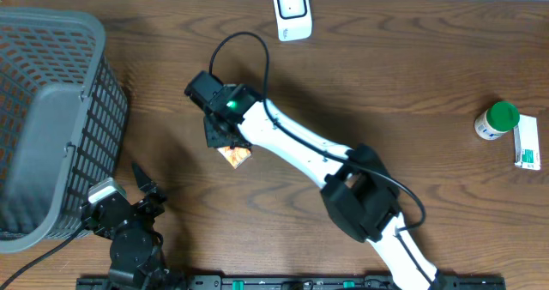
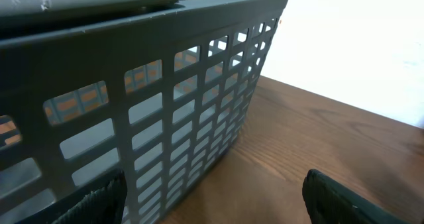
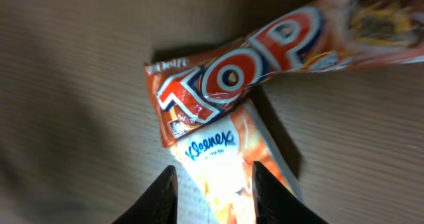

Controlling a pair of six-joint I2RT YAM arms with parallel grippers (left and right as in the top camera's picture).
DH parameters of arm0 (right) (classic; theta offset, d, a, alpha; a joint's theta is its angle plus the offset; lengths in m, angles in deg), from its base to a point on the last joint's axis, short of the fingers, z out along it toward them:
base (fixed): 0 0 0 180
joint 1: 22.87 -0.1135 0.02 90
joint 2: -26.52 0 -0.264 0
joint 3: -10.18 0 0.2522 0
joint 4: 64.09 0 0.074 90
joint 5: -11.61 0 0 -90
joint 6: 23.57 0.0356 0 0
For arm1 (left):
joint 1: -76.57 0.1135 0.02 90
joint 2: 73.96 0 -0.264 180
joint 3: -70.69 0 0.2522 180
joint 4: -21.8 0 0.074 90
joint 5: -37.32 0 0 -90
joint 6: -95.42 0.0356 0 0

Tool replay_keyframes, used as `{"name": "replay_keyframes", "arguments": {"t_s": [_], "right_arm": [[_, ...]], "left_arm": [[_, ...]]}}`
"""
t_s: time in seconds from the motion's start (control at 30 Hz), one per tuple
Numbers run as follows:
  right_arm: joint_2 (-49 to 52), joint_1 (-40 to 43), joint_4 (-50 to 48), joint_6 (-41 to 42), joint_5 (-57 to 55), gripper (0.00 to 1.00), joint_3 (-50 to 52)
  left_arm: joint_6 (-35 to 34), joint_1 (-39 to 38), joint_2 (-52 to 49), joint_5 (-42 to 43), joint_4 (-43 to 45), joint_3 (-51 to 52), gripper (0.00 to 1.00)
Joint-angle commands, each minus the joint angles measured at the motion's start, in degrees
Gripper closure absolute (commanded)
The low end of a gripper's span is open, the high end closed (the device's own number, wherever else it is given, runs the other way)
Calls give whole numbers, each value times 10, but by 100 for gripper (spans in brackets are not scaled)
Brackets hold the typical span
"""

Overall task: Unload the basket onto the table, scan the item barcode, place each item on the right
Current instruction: 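Grasp the Kleenex pack with the right gripper and lift it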

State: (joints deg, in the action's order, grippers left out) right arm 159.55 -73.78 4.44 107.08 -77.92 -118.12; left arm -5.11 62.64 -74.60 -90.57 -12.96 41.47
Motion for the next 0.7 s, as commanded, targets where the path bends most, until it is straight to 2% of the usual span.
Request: {"name": "replay_keyframes", "arguments": {"t_s": [0.0,0.23,0.43,0.57,0.67], "right_arm": [[18,-10,-4,5,0,67,2],[26,-10,19,0,10,68,2],[26,-8,106,-104,24,68,2],[26,-5,184,-145,-26,75,2],[26,-2,229,-146,-97,74,2]], "left_arm": [[-3,1,0,-7,0,-2,15],[-3,1,0,-7,0,-2,15],[-3,1,0,-7,0,-2,15],[-3,1,0,-7,0,-2,15],[-3,1,0,-7,0,-2,15]]}}
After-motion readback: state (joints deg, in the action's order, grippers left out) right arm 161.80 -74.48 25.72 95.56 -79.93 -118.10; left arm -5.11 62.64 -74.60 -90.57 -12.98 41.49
